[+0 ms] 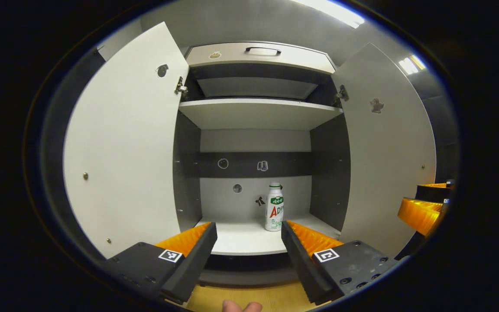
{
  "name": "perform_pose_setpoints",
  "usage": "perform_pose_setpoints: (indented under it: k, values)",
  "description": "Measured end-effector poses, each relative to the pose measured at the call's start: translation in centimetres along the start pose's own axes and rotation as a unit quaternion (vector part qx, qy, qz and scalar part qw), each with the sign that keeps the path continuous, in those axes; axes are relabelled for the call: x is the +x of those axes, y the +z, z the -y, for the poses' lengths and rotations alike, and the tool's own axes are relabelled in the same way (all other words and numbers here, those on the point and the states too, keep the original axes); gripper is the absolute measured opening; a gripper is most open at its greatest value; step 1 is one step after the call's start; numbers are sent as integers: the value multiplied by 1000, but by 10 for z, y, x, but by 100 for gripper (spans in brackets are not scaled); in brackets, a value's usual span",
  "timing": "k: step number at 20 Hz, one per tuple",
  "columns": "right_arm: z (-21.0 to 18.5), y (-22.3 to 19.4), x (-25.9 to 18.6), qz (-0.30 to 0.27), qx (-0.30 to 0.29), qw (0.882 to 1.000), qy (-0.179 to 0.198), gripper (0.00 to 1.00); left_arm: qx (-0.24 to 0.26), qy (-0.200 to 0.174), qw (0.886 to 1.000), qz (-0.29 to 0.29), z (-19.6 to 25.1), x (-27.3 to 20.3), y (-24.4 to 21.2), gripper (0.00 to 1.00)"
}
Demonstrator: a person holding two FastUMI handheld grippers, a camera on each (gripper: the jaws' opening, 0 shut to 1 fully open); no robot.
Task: Grasp the bottle in the cabinet with the left hand and place it on the coaster, then close the right door with the right hand and the left door with the left hand.
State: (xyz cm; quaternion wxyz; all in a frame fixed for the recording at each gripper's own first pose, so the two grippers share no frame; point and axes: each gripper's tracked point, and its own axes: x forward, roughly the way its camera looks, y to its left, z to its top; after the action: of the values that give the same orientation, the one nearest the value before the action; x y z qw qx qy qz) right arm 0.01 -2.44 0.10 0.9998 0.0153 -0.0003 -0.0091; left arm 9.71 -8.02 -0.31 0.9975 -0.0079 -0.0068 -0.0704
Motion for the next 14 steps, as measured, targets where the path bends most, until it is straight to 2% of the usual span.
perform_pose_setpoints:
  k: [5,11,13,14]
  values:
    - [19,-3,-13,-2,-10,1000,-1,97,-4,-17,1000,6,26,68,-1,95]
    - [26,-7,-26,-6,-1,1000,11,97,7,-33,999,-3,53,155,-24,94]
    - [26,-11,-27,-14,3,1000,16,94,8,-36,999,-6,62,182,-33,94]
    - [26,-12,-27,-18,6,1000,18,97,12,-37,999,-4,65,195,-36,95]
